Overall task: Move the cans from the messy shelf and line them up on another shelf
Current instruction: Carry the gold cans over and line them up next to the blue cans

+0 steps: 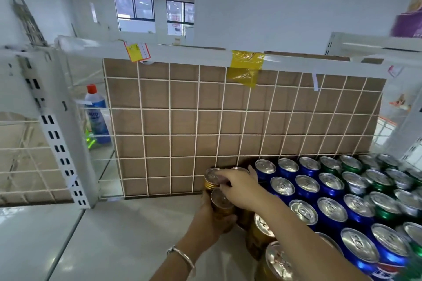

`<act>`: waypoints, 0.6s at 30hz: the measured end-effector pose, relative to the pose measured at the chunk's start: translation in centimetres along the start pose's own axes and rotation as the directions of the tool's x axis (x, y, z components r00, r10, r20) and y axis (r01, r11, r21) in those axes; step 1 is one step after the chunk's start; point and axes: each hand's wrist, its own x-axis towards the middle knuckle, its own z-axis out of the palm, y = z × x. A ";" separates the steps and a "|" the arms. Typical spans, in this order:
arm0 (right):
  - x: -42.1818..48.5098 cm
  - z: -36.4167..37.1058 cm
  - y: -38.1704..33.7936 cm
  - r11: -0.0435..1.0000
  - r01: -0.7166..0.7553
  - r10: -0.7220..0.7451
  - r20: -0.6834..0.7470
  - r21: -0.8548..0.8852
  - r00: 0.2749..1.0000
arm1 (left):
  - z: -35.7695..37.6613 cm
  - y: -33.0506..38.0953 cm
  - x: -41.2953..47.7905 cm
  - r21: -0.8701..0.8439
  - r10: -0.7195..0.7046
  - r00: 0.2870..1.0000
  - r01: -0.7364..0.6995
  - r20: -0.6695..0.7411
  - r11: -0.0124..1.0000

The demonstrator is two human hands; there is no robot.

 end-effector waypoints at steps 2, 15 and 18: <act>0.0 1.0 0.8 0.999 -0.013 0.012 0.027 0.042 1.000 | 0.8 -0.3 0.4 0.187 -0.012 0.996 0.027 -0.086 0.982; -2.7 5.7 -7.3 0.939 0.320 -0.321 0.014 -0.128 0.947 | -5.5 0.5 -6.4 0.544 -0.075 0.988 0.137 -0.134 0.828; -2.7 8.9 -10.5 0.926 0.377 -0.377 0.079 0.016 0.923 | -9.5 0.6 -10.3 0.544 -0.096 0.970 0.205 -0.222 0.814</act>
